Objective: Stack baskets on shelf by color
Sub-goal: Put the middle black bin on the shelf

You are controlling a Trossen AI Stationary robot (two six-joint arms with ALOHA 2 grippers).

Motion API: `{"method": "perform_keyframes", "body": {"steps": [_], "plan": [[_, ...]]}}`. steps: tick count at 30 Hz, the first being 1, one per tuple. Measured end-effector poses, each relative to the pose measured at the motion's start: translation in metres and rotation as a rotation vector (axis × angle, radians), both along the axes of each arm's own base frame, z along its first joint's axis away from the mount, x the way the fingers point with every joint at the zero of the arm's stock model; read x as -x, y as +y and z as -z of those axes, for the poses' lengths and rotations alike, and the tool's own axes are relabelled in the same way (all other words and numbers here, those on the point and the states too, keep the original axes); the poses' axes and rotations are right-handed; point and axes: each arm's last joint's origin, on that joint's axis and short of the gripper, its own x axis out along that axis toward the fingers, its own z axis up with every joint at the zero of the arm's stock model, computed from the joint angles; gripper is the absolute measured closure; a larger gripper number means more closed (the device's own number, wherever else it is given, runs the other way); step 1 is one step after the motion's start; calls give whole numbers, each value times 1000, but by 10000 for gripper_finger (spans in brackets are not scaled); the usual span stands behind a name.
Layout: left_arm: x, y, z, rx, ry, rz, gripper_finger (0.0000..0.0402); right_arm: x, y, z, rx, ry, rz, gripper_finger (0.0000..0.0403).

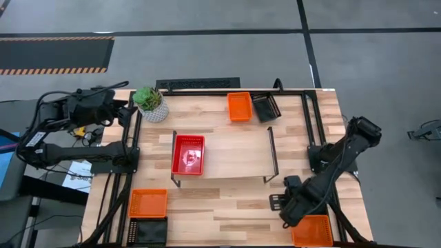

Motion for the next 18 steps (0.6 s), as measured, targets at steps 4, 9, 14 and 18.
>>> {"method": "perform_keyframes", "body": {"steps": [4, 9, 14, 18], "plan": [[-3, 1, 1, 5, 17, 11, 152, 2, -6, 14, 32, 33, 9, 183], [-2, 1, 2, 12, 28, 9, 152, 4, -7, 25, 21, 57, -12, 186], [-2, 1, 2, 7, 31, 7, 152, 6, -6, 41, -7, 61, -27, 186], [-2, 1, 2, 5, 33, 3, 152, 8, -7, 50, -8, 60, -33, 187]]}}
